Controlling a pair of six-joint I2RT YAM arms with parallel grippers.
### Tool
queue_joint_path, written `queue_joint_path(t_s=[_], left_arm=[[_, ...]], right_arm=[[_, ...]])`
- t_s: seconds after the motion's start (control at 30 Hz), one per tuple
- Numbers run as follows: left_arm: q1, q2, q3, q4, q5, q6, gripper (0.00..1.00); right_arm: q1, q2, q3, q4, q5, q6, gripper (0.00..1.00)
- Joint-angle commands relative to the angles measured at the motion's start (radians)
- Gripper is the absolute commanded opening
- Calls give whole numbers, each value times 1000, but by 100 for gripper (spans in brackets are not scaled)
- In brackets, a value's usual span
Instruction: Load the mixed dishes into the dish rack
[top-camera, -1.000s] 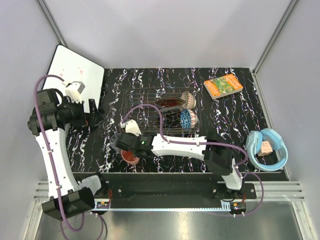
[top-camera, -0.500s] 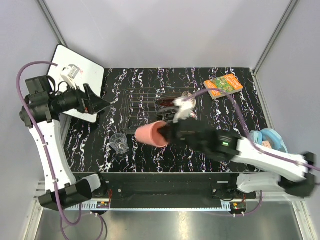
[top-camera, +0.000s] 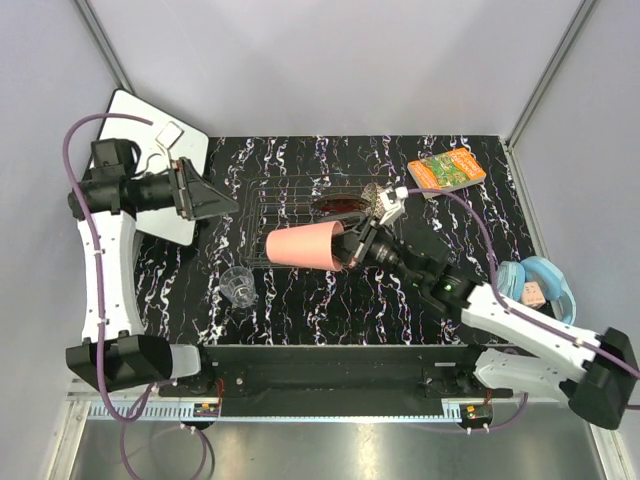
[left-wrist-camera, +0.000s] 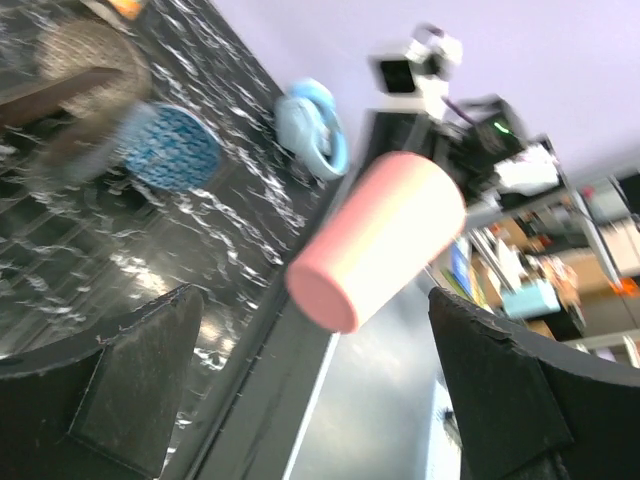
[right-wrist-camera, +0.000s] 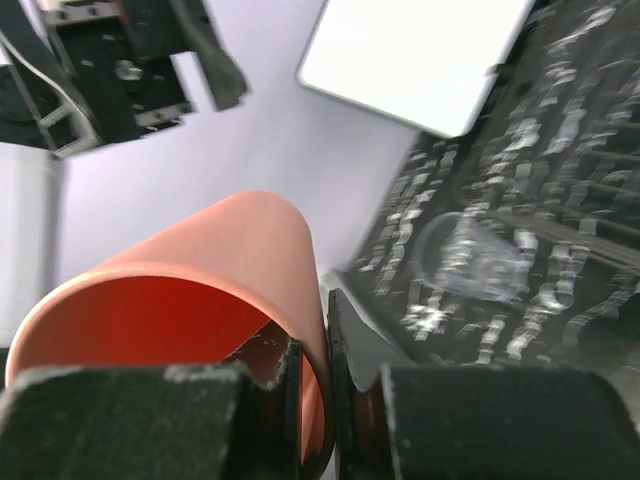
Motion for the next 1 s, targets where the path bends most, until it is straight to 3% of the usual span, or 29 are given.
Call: queue_joint_path(t_s=[0.0, 0.27, 0.43, 0.97], left_arm=[[-69, -42, -70, 21, 100, -8, 99], [-112, -79, -126, 66, 77, -32, 99], [-112, -94, -151, 82, 66, -54, 99], [-117, -133, -177, 147, 22, -121, 99]], right_arm=[[-44, 120, 13, 415, -261, 203, 0], [-78, 404, 82, 742, -437, 444, 0], [-83, 526, 124, 884, -460, 535, 0], [-83, 715, 271, 984, -436, 587, 0]])
